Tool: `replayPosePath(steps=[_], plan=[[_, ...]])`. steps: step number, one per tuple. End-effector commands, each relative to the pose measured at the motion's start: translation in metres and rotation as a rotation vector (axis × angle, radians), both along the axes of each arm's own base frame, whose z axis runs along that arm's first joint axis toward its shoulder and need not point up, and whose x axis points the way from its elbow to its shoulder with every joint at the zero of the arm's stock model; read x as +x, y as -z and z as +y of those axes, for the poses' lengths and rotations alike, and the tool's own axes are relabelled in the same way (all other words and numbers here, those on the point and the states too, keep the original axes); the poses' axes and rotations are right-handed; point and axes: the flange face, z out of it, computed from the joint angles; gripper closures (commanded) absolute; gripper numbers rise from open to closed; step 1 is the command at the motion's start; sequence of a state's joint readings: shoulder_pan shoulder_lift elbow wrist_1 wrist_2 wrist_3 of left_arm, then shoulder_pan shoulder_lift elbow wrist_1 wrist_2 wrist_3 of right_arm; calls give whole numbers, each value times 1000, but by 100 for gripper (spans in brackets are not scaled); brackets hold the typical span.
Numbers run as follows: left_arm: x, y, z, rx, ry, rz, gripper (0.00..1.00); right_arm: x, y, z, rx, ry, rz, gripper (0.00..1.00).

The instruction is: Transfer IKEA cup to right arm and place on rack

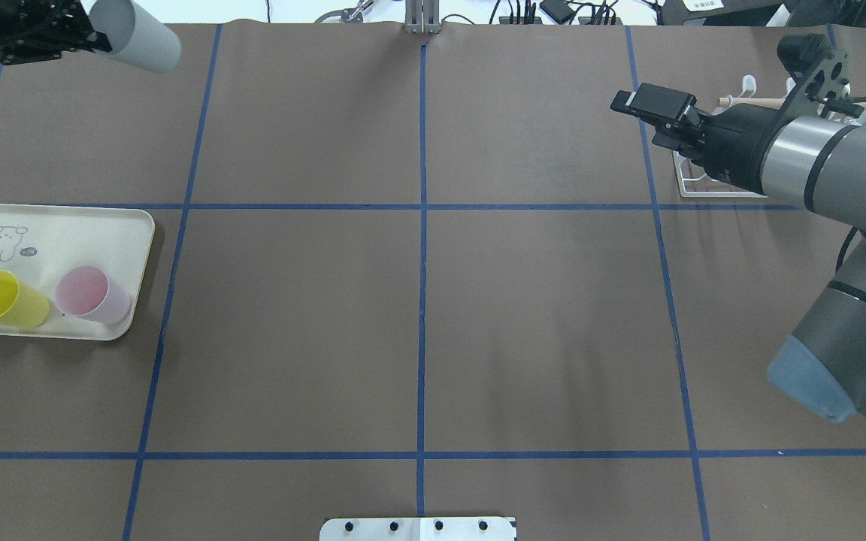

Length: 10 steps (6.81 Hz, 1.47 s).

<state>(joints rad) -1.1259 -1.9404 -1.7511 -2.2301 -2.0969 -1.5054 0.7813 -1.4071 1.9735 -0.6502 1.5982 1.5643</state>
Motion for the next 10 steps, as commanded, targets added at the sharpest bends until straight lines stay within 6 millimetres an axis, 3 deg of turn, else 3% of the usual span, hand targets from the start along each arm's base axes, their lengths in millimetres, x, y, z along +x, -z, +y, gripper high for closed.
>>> replayPosePath(steps=[1,4,5,7,8,10], plan=[[60,31,39,-74,90,390,100,-3,6,-1,-30,-2,-46,0],[133,60,93,-205,153,903,100,-20,31,10,-87,43,-240,0],[159,63,102,-243,166,1051,100,-34,51,15,-87,62,-293,0],[182,80,113,-313,133,1217,100,-44,96,13,-123,67,-437,0],[187,95,115,-331,115,1253,100,-49,107,17,-128,74,-471,0],[192,105,116,-359,101,1292,100,-68,139,29,-109,48,-545,0]])
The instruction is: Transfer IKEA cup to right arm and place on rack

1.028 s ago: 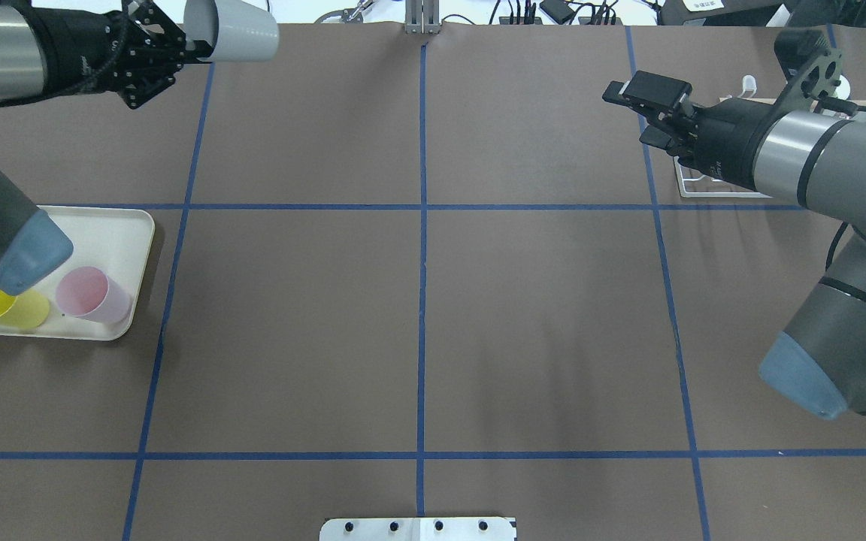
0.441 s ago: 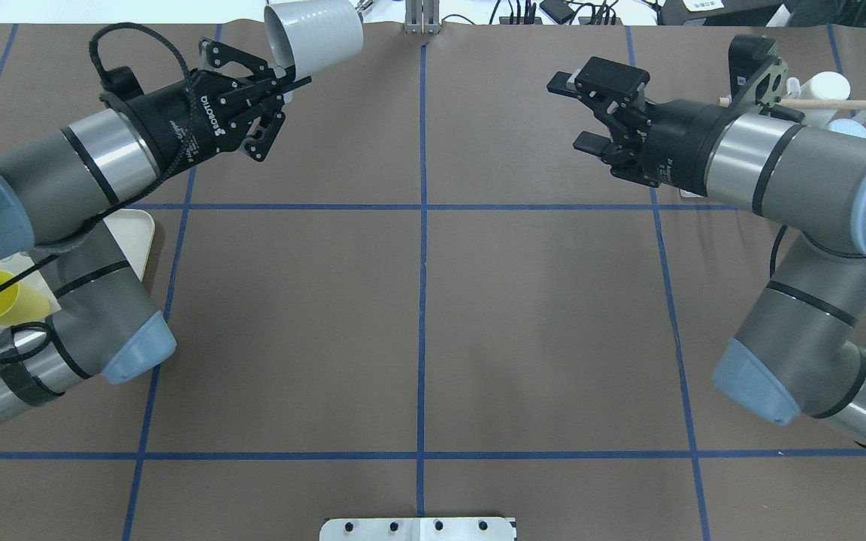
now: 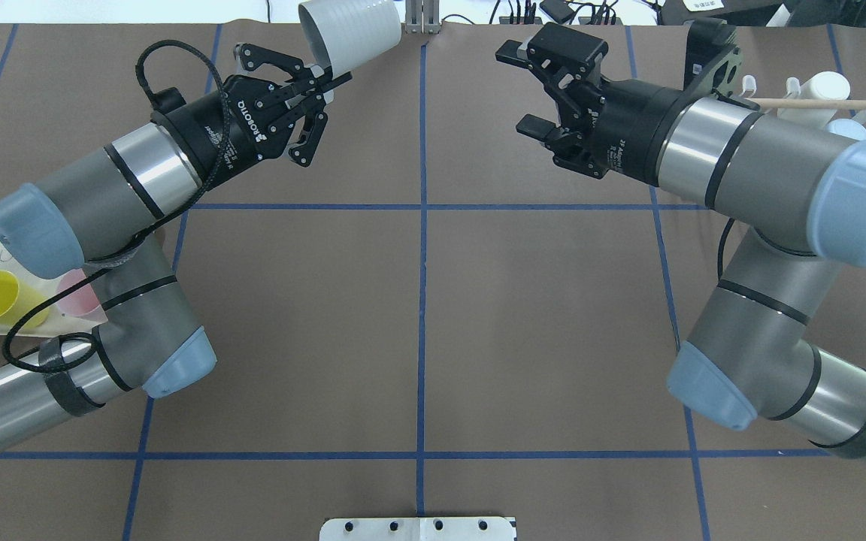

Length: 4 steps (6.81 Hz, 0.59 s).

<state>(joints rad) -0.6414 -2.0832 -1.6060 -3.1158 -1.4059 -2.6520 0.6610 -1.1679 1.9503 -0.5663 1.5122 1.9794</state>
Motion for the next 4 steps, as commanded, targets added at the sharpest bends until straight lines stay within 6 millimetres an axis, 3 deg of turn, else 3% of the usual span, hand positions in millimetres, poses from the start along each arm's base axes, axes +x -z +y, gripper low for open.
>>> replayPosePath(steps=[1,4], plan=[[10,18,-1,-22,-33,69,100,-20,22,14,1,-27,-53,0],[36,34,20,-24,-56,111,100,-22,22,15,-2,-30,-54,0]])
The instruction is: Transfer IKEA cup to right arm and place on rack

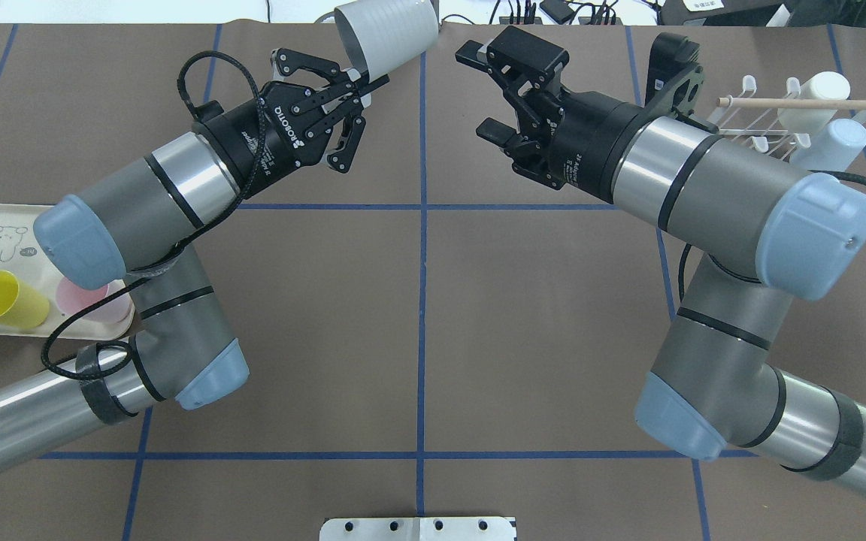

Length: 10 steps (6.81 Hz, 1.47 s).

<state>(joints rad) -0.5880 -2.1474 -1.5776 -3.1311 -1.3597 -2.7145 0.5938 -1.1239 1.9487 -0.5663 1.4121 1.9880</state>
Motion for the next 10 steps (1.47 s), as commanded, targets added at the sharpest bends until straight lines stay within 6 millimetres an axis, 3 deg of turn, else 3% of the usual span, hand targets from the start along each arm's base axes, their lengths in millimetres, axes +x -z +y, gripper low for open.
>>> replayPosePath(steps=[1,3,6,10], plan=[[9,8,8,2,-14,18,100,-1,0,0,-1,-2,0,0],[10,9,11,4,-18,21,100,-6,-4,-3,-9,-2,11,0],[40,23,36,-14,-41,46,100,-5,-2,-4,-7,-7,7,0],[40,29,41,-9,-47,57,100,-7,-4,-6,-13,-14,12,0]])
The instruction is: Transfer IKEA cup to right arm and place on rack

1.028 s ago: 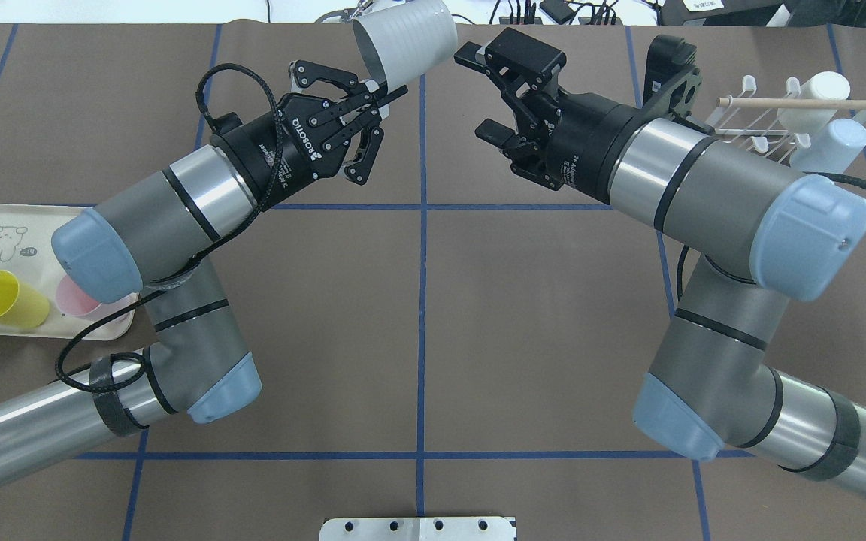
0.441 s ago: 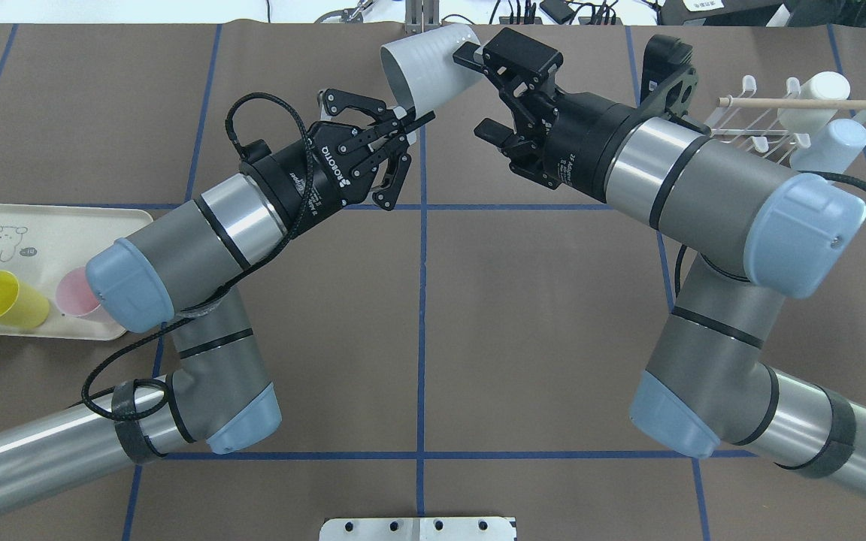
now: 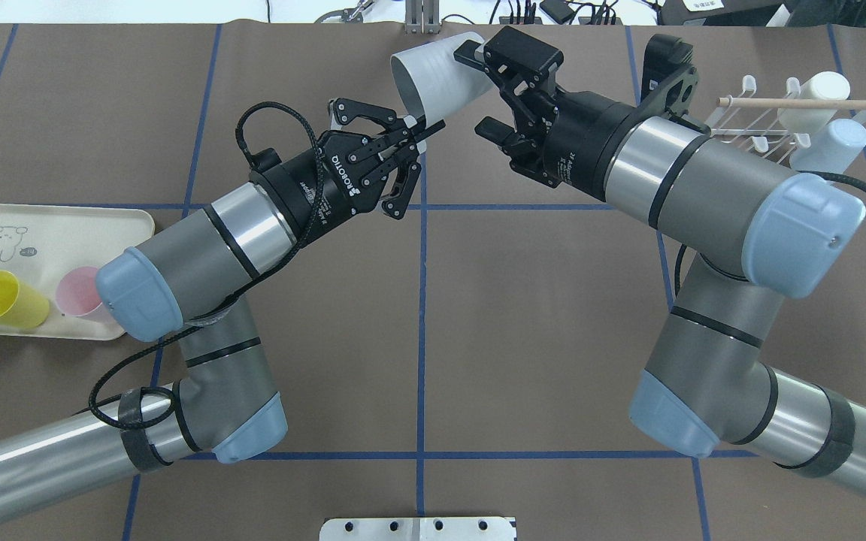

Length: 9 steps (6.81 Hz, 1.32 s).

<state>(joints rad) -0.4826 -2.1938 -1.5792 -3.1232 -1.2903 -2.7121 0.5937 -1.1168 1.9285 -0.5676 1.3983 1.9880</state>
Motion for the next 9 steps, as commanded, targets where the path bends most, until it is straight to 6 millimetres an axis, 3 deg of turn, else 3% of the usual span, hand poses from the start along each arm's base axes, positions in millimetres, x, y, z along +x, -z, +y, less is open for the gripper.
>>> replayPosePath(steps=[1,3,8,9], plan=[[-3,4,2,1,5,10,100,-1,-1,-1,-2,-1,3,0],[12,3,17,-9,-12,12,100,-1,-1,-1,-2,-1,3,0],[19,13,26,-14,-18,29,100,-2,-2,-2,-4,-1,5,1],[19,15,26,-11,-19,33,100,-3,-3,-2,-6,0,7,14]])
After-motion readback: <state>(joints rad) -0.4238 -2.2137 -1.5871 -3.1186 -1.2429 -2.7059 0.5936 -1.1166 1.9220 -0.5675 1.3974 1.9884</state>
